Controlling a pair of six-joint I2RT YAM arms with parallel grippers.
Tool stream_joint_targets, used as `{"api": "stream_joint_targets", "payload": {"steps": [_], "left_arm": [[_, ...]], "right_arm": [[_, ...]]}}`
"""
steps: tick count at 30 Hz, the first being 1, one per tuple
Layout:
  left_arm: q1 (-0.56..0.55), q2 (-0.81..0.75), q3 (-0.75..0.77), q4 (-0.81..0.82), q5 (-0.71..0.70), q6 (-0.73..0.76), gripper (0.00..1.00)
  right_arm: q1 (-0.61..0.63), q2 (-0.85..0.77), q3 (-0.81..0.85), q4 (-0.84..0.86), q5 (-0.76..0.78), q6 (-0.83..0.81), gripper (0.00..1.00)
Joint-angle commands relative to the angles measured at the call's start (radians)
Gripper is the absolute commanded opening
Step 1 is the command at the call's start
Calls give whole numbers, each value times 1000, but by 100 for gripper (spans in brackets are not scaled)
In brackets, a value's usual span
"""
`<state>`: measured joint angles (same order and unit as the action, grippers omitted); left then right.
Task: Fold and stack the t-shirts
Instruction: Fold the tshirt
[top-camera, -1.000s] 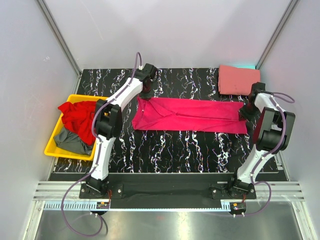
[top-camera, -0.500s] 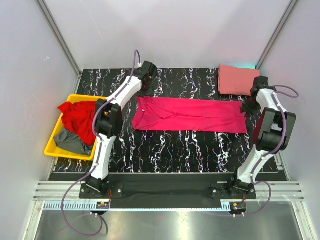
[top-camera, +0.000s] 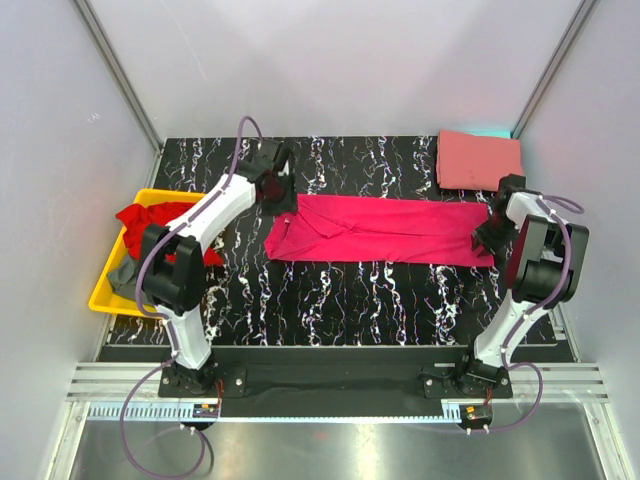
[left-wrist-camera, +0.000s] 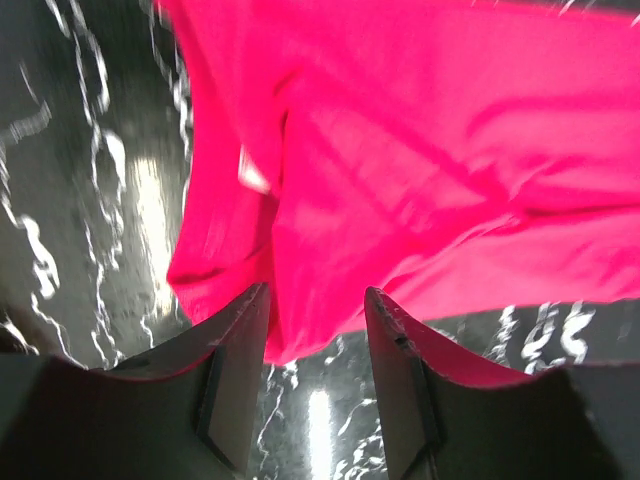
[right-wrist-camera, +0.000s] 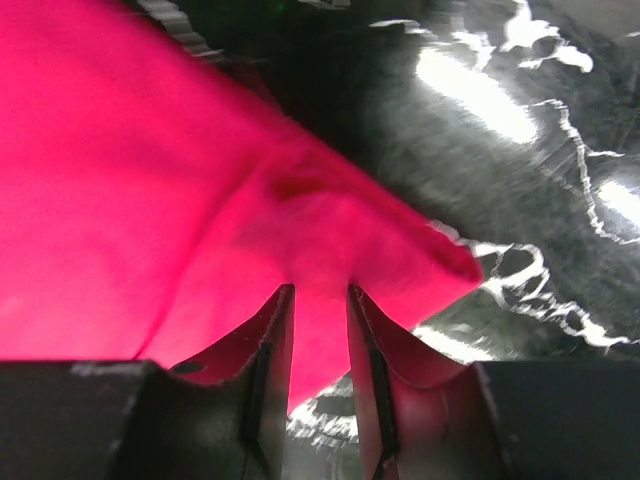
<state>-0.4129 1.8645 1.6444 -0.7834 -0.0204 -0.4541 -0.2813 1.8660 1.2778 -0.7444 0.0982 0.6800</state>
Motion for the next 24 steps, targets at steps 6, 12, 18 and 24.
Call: {"api": "stream_joint_targets", "payload": {"steps": [6,12,18,24], "left_arm": [[0,-113,-195,58,-7,-29,51],[13,-185,-209,53,-49,-49,53],[43,-246,-199,49,14,-26,53],[190,-336,-317,143,296,-66,53]], "right_arm": [[-45,-21,-96,5,116,53,34],[-48,-102,-138,-27,106,59,34],[-44,-263,-141,-36,64,18,44],[204,-363,-88,117,1,-149,49]]}}
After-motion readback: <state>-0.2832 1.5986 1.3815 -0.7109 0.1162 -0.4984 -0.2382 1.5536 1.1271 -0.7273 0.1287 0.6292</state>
